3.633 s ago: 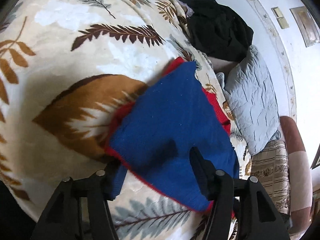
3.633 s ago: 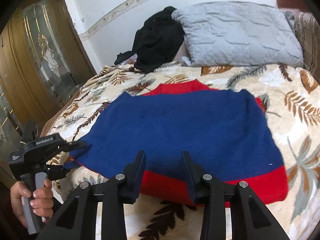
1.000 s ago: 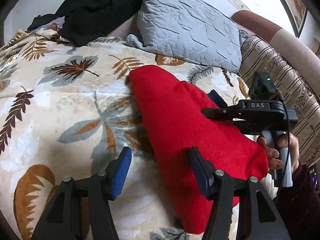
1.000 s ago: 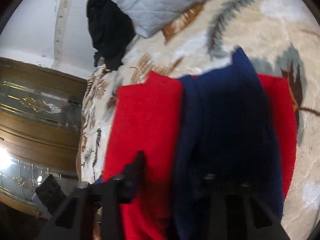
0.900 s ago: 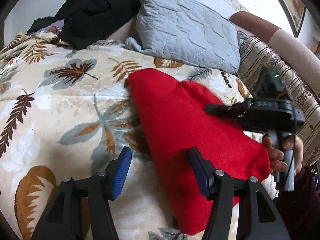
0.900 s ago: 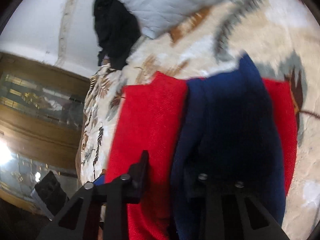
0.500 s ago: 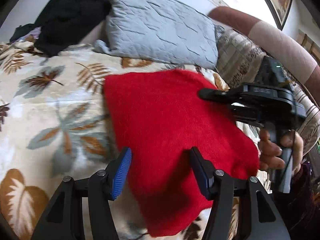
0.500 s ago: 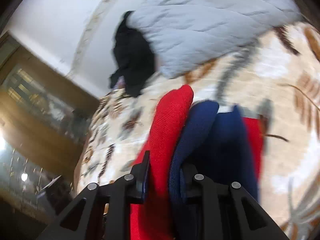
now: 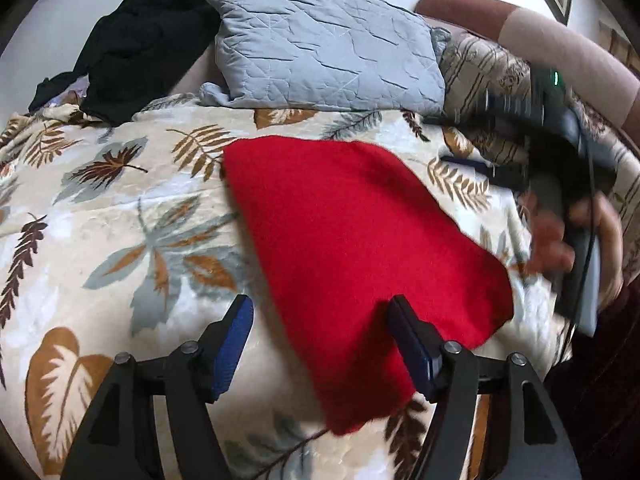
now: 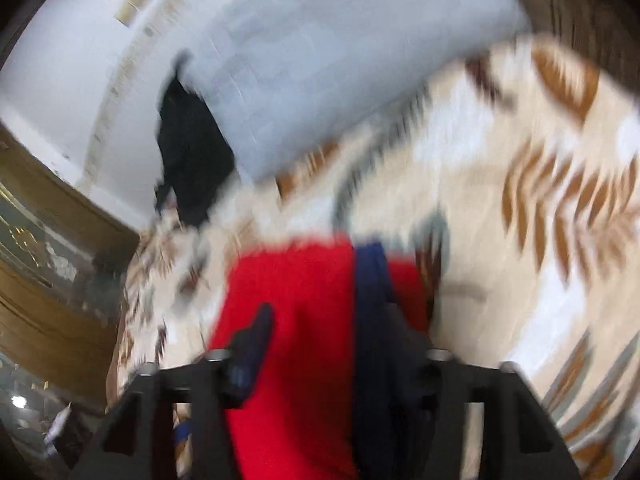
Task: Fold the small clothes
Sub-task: 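Lift the held edge with both tools and fold it over the sweater, then release the folded sweater and raise both tools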
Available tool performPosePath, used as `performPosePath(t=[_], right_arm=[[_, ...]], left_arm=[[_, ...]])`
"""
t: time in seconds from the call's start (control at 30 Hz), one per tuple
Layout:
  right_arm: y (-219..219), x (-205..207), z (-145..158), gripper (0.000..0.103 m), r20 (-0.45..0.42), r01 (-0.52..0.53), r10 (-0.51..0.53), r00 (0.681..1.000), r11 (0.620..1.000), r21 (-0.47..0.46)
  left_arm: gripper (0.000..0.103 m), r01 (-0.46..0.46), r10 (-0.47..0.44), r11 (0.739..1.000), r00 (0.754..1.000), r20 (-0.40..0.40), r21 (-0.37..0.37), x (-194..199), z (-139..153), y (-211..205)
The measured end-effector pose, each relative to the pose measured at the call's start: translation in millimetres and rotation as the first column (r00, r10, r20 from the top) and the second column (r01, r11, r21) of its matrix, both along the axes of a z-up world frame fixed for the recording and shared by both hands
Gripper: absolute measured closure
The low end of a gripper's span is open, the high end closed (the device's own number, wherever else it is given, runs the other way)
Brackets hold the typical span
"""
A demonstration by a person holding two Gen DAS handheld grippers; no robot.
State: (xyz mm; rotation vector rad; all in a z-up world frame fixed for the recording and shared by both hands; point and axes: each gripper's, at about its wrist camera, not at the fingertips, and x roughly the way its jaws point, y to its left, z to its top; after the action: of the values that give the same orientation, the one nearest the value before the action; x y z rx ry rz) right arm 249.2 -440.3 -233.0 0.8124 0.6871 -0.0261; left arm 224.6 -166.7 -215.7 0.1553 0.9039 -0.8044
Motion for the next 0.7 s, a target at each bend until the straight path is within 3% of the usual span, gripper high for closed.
performPosePath(t=[0.07,0.13,0.2,0.27,0.3,0.43,0.53,0.7], right_arm=[[4,3,17,0.039,0.057,-0.022,0.023,0.998,1.0,-0.022],[16,23,24,0.043,0.028,-0.091,0.093,0.995,0.993,-0.075],[27,49,10,0.062,-0.055,-0.146,0.142,0.988,0.985,-0.09],[29,74,-26,0.065,-0.208,-0.165,0.147,0.967,0.983,-0.074],[28,81,-42,0.071,-0.242,-0.171,0.156,0.958,0.984,-0.043],[23,61,-24,0.069,-0.193,-0.145,0.135,0.972,0.989,-0.038],[34,25,1,0.069,-0.158,-0.18,0.165,0.974,0.98,-0.088],[66,-36,13,0.069,-0.173,-0.23,0.203,0.964,0.961,-0.151]], left_arm=[[0.032,0.009,-0.009,1.0,1.0,0.011,0.023,-3,-5,0],[0.032,0.012,-0.012,0.999,1.0,0.002,0.03,-4,-9,0],[0.031,0.011,-0.011,0.999,1.0,-0.007,0.036,-3,-10,0],[0.03,0.01,-0.01,0.999,1.0,0.001,0.042,-4,-9,-2],[0.029,0.009,-0.009,0.999,1.0,0.007,0.046,-5,-8,-2],[0.029,0.009,-0.011,0.998,0.999,0.042,0.07,-10,-6,-3],[0.029,0.003,-0.007,0.997,0.999,0.053,0.077,-13,-3,-3],[0.029,-0.005,-0.001,0.996,0.997,0.075,0.093,-18,-1,-3]])
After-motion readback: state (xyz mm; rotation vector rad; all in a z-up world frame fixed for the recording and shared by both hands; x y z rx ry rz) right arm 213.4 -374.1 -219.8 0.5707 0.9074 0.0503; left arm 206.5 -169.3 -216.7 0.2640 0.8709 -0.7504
